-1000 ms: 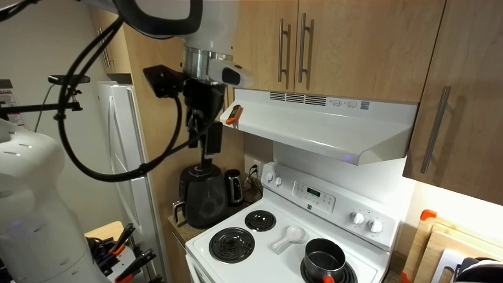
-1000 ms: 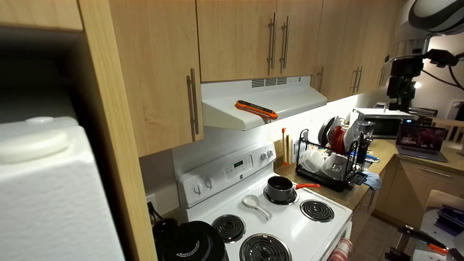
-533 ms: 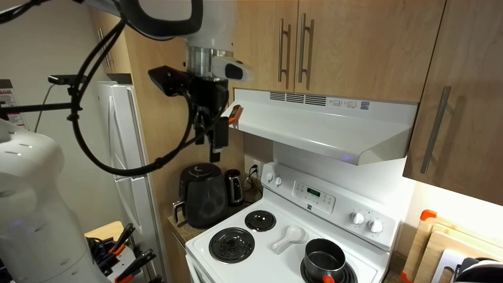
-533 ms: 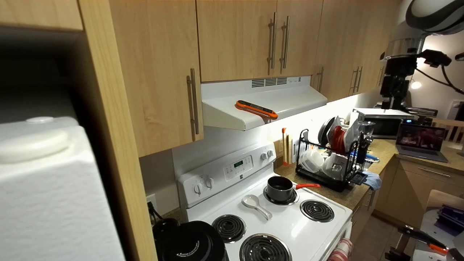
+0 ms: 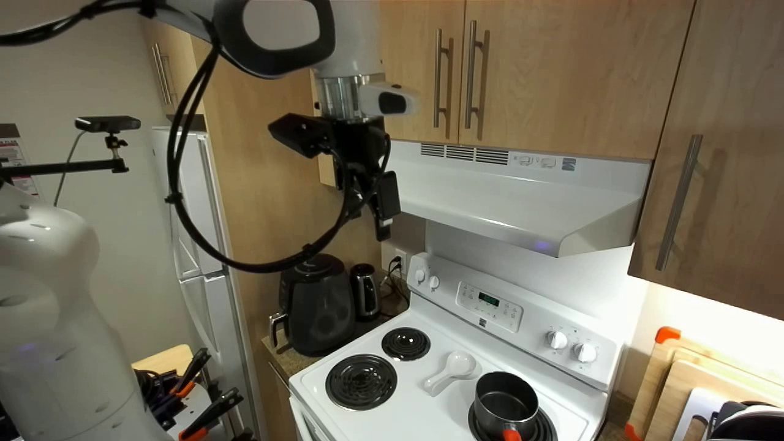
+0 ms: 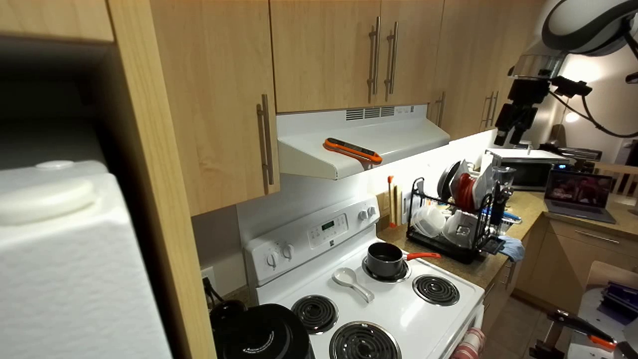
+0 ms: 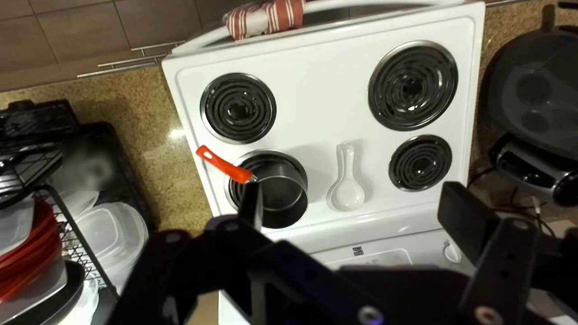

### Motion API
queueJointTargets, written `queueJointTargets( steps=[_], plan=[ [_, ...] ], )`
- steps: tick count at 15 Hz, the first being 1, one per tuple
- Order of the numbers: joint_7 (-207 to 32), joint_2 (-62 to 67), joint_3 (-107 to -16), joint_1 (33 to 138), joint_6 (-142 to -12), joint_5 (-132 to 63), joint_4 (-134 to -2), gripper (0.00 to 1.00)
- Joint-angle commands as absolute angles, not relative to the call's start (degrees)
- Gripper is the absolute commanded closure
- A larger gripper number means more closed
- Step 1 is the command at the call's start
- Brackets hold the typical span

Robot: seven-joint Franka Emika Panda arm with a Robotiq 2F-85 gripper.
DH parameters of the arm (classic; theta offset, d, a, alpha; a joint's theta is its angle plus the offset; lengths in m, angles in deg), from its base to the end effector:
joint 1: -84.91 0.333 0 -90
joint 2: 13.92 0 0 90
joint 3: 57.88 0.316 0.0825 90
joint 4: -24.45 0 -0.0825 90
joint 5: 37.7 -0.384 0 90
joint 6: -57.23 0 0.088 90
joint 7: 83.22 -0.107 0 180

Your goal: Flip the switch on the white object.

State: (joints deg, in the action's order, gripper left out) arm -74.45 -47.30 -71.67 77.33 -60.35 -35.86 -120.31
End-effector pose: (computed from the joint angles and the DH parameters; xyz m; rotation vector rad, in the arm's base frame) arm 0.3557 -0.1454 0.4757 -3.0486 0.2661 -0.1800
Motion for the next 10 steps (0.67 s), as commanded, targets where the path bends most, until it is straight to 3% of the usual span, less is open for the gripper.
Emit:
queueJointTargets(
  steps=[1,10],
  plan=[
    [-74.23,-42.27,-71.48,76.77,-67.36,-36.41,-118.42,0.00],
    [-75.26,-37.40,-70.87,75.67,-79.05,-35.50,-117.79,0.00]
  ],
)
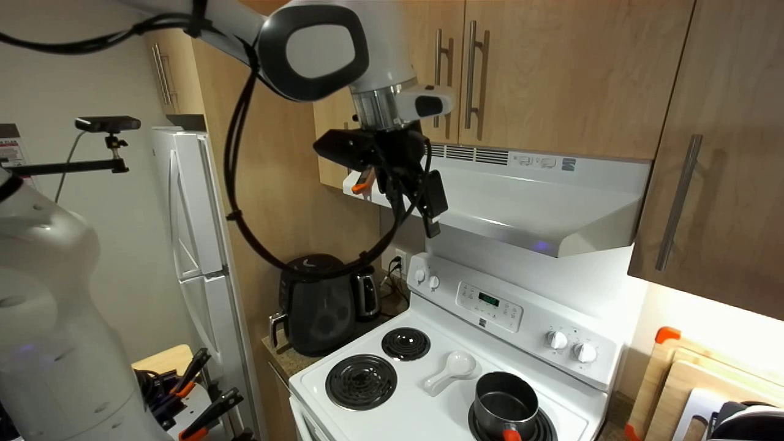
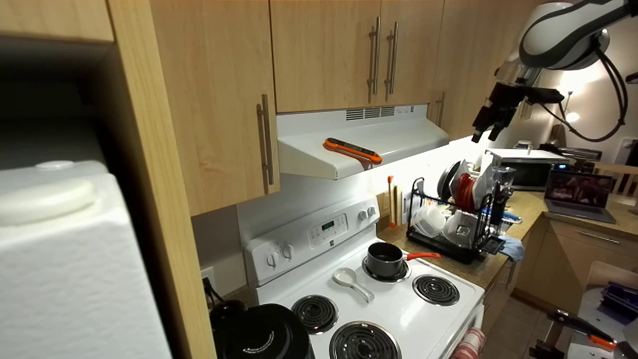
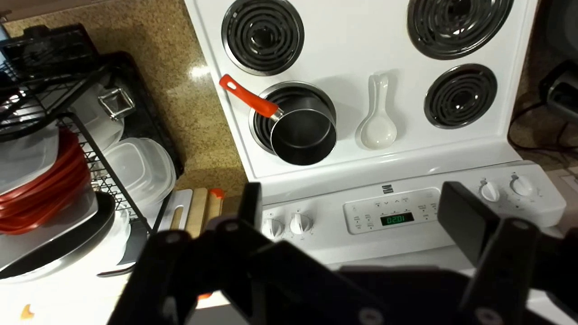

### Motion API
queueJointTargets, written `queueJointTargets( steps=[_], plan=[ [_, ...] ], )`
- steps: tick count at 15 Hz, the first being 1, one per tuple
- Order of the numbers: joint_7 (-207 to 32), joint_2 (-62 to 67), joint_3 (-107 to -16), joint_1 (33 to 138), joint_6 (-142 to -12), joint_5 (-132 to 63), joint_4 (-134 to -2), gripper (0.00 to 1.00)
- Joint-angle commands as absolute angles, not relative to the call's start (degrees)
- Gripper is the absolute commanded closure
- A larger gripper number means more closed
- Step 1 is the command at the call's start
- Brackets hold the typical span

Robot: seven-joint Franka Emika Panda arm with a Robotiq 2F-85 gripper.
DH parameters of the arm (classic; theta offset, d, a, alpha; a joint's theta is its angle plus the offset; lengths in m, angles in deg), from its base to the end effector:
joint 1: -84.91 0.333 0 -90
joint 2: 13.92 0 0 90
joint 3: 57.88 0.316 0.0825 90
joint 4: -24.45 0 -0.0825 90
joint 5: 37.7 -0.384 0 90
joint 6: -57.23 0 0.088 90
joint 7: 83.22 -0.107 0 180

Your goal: Flip the switch on the white object.

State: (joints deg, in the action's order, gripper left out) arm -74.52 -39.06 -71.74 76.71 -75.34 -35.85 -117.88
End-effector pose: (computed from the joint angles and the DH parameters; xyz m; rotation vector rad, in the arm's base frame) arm 0.4011 -0.1676 0.4666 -3.0902 0.3186 -0.4194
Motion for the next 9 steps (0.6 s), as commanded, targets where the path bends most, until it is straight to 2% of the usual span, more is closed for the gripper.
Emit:
queueJointTargets(
  steps=[1,9],
  plan=[
    [-75.29,-37.24,-70.85,75.66,-80.68,-35.46,-118.04,0.00],
    [-75.65,-32.70,-69.87,78.29,-94.49,-37.96,-116.13,0.00]
  ],
)
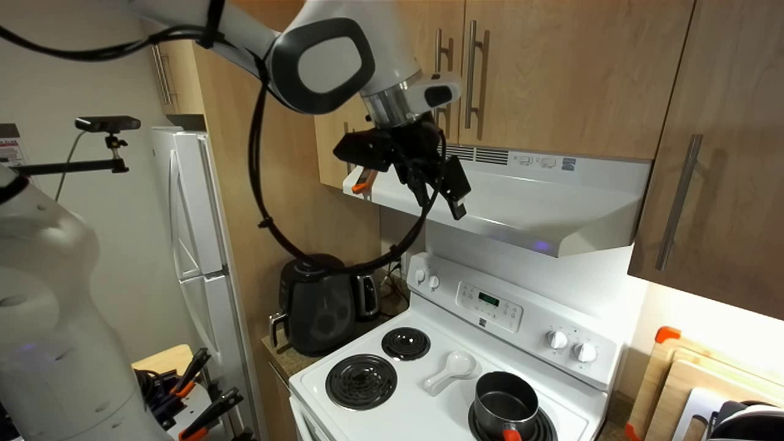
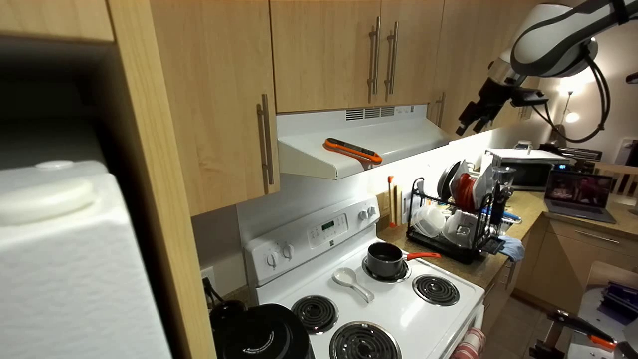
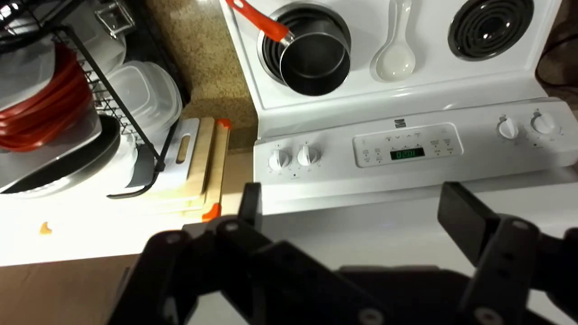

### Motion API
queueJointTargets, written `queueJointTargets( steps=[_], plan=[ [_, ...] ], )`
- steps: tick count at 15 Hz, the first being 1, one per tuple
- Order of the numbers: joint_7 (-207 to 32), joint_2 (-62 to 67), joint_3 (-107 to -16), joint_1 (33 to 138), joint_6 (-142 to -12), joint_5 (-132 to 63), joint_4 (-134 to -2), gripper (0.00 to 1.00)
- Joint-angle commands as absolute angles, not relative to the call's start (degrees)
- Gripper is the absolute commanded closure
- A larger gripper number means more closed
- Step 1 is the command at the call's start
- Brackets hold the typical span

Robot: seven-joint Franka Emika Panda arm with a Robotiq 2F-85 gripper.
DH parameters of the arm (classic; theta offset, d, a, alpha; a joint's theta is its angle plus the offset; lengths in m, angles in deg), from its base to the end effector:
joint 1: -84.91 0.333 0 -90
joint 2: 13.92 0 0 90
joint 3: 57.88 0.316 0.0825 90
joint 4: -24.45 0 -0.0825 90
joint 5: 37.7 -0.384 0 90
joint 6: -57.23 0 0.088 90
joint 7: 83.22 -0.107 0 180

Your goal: Flip the switch on the white object.

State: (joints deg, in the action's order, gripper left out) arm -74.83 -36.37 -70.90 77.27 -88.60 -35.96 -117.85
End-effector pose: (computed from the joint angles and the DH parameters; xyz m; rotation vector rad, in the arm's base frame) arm 0.4262 -0.1652 0.4747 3.0032 -0.2947 0.6855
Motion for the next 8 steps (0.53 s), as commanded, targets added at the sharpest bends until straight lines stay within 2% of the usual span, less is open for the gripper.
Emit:
queueJointTargets(
  steps=[1,8],
  plan=[
    [-75.81,-31.44,-69.61,78.78,-96.71,-38.21,-115.46,0.00],
    [-75.74,-19.46,-68.74,80.74,-105.63,-40.94,-106.52,0.00]
  ],
)
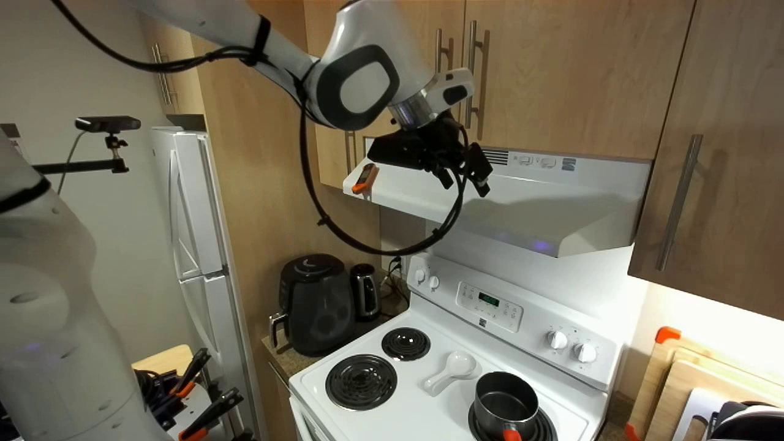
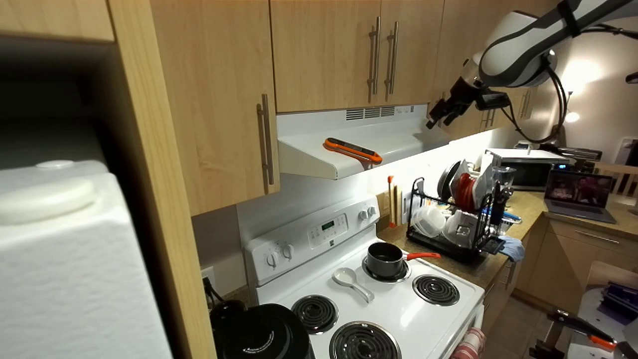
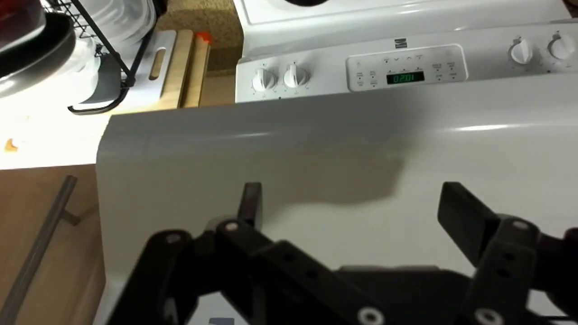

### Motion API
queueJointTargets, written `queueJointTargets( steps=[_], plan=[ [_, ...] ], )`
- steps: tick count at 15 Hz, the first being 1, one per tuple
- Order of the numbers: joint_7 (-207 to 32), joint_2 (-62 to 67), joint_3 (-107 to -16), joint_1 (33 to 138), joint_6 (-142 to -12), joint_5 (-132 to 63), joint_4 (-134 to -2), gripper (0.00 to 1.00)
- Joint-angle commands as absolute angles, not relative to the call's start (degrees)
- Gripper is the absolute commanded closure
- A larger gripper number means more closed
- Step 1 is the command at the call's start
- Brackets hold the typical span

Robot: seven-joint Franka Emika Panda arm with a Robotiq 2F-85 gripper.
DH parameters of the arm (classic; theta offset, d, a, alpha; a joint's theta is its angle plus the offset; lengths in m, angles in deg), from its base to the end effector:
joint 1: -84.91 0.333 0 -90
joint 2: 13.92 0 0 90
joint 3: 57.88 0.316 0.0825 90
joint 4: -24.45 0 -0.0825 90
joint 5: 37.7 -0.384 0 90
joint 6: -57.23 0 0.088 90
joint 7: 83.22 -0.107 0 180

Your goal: Flip the switch on the white object.

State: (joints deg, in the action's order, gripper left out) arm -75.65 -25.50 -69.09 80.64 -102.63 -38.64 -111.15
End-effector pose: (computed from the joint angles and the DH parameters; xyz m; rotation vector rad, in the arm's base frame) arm 0.4965 -0.1420 0.4754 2.9118 -0.2339 0.9340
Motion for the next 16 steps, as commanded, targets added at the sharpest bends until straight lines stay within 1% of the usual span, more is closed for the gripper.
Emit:
queueJointTargets(
  steps=[1,4,7,16],
  plan=[
    [-75.67,-17.91,-68.64,80.57,-106.19,-41.23,-105.17,0.00],
    [-74.59,-14.79,-69.53,80.96,-105.23,-42.32,-101.77,0.00],
    [-72.84,-16.29,-69.60,80.84,-103.70,-44.49,-101.92,0.00],
    [-74.09,-16.75,-69.25,81.16,-105.26,-43.90,-101.84,0.00]
  ],
)
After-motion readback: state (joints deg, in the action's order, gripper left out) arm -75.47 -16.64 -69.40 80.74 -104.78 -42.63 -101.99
